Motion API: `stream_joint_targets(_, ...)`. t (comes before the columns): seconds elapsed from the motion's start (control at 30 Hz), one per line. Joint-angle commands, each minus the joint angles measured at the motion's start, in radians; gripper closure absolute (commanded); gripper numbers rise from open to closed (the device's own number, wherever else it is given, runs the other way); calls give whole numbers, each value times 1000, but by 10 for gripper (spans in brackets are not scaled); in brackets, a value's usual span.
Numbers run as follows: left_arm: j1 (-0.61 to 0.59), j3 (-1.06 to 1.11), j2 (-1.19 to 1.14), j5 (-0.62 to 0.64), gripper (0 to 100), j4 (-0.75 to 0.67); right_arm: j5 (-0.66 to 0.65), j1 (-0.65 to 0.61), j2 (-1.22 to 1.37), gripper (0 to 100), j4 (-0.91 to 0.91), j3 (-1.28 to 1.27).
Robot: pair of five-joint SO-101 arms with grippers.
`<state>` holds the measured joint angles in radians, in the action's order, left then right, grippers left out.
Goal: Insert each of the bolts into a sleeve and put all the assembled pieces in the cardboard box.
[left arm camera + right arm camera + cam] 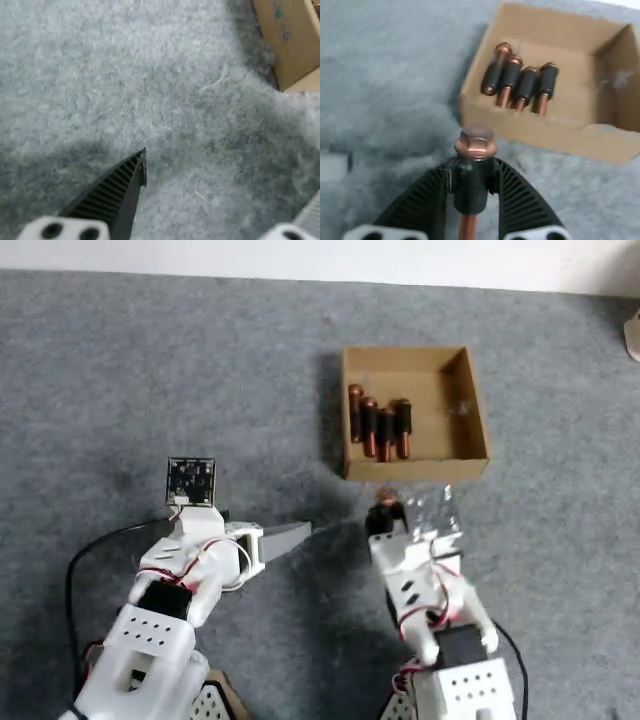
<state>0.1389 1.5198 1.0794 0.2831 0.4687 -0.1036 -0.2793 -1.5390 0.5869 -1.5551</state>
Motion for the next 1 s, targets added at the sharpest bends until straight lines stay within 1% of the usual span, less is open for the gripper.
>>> stream_joint_targets(0.0, -15, -4, 2, -25, 533, 0, 12, 70, 300, 993, -93, 243)
stream_joint_targets(0.07, -38, -4, 2, -60, 535, 2, 11, 102, 475, 993, -94, 375)
stream_joint_targets(0.13, -61, -4, 2, -84, 582, 2, 11, 127, 625, 993, -94, 503)
stream_joint_targets(0.17, -70, -4, 2, -92, 625, 2, 11, 134, 690, 993, -94, 562)
stream_joint_targets(0.27, -87, -12, 2, -97, 803, 2, 11, 134, 842, 993, -94, 713)
stream_joint_targets(0.37, -94, -13, 2, -203, 943, 2, 12, 134, 964, 993, -93, 840)
stream_joint_targets(0.43, -90, -13, 2, -295, 1000, 2, 12, 134, 1043, 993, -93, 917)
stream_joint_targets(0.53, -96, -8, 4, -362, 989, 5, 12, 140, 1170, 993, -93, 1023)
stream_joint_targets(0.63, -96, -13, 15, -362, 995, 6, 12, 154, 1300, 993, -91, 1133)
stream_joint_targets(0.7, -99, -2, 73, -361, 995, 11, 12, 165, 1380, 993, -91, 1196)
stream_joint_targets(0.87, -119, 77, 361, -361, 995, 121, 12, 216, 1550, 993, -91, 1310)
stream_joint_targets(0.97, -111, 185, 578, -361, 995, 124, 12, 225, 1635, 993, -91, 1362)
